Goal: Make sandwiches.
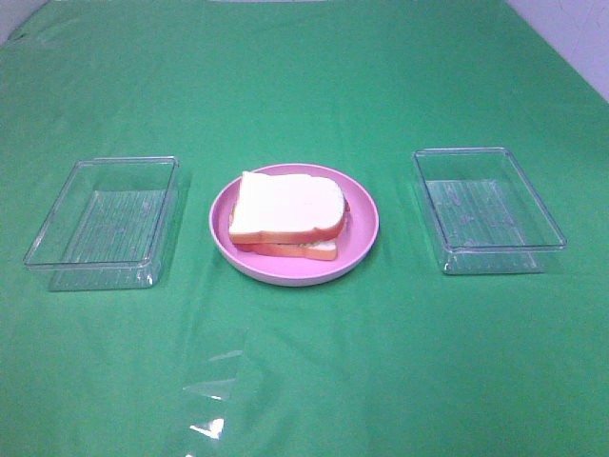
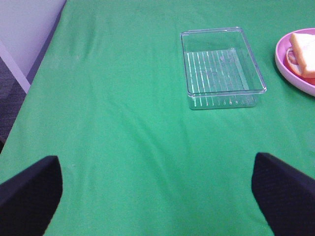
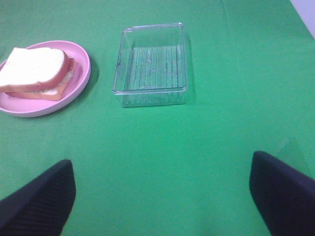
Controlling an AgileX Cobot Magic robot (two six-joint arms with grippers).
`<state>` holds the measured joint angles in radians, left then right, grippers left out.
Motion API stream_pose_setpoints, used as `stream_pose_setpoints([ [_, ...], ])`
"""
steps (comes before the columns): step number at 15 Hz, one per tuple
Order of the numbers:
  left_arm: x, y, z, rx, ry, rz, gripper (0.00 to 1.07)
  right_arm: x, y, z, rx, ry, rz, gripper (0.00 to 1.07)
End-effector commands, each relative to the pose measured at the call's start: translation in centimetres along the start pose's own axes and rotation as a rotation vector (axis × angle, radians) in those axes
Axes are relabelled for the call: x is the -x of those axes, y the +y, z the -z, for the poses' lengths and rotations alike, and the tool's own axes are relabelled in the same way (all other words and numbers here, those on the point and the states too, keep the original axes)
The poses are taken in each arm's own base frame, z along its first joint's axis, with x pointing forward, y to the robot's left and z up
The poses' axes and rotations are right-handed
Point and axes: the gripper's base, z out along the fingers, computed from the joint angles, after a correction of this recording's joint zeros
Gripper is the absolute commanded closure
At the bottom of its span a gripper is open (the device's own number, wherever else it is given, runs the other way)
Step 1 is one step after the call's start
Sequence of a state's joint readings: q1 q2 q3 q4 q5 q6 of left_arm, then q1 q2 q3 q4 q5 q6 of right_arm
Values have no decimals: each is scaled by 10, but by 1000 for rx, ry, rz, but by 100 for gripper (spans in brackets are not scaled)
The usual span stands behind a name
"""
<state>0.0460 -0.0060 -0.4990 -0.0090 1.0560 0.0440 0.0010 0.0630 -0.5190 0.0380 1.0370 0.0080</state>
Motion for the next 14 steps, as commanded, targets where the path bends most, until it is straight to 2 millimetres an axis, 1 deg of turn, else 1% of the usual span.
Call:
stream_pose_setpoints([
  [1, -1, -1, 1, -12, -17, 9, 9, -8, 0, 10, -5, -87, 23, 16],
  [4, -1, -1, 1, -13, -18, 10, 9, -9, 0, 10, -5, -88, 21, 16],
  [6, -1, -1, 1, -13, -18, 10, 9, -13, -1, 6, -7, -55, 6, 16],
  [14, -1, -1, 1, -13, -18, 10, 9, -13, 0, 6, 0, -56, -1, 16],
])
